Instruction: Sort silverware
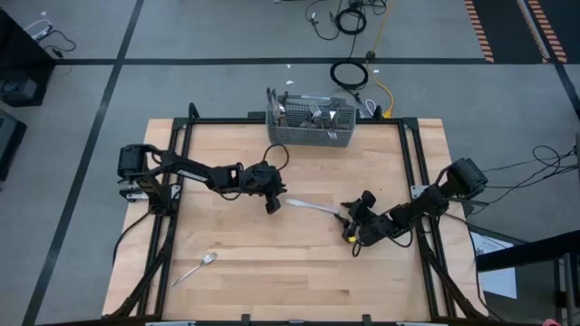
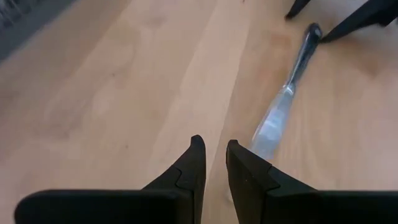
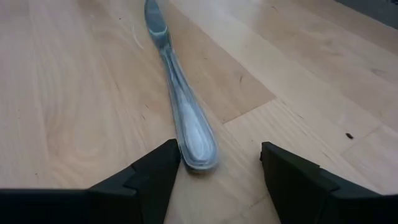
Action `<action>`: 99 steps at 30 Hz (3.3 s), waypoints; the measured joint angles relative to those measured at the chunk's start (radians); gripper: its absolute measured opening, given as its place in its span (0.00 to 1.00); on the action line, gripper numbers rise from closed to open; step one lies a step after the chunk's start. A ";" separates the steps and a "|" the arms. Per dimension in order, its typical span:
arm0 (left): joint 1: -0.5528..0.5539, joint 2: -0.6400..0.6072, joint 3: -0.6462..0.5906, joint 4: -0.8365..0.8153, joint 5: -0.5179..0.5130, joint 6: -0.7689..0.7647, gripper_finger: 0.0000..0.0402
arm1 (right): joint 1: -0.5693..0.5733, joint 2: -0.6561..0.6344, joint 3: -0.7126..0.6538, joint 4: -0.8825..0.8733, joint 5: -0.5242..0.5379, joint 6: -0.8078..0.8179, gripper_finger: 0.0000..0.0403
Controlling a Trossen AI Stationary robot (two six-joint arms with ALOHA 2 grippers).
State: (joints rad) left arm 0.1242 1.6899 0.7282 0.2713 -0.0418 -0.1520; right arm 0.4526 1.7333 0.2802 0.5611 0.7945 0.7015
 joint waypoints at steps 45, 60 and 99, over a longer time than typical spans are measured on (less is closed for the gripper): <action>-0.001 0.162 0.001 0.080 -0.014 -0.129 0.17 | -0.098 -0.126 -0.028 0.009 -0.063 -0.215 0.52; 0.058 0.141 0.044 0.071 0.018 -0.210 0.17 | -0.106 -0.132 -0.022 -0.104 -0.165 -0.340 0.52; -0.052 0.221 0.053 0.131 0.128 0.081 0.17 | -0.107 -0.126 -0.028 -0.076 -0.113 -0.298 0.52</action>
State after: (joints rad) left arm 0.0724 1.9113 0.7808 0.4026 0.0865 -0.0710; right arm 0.3458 1.6073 0.2523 0.4854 0.6818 0.4030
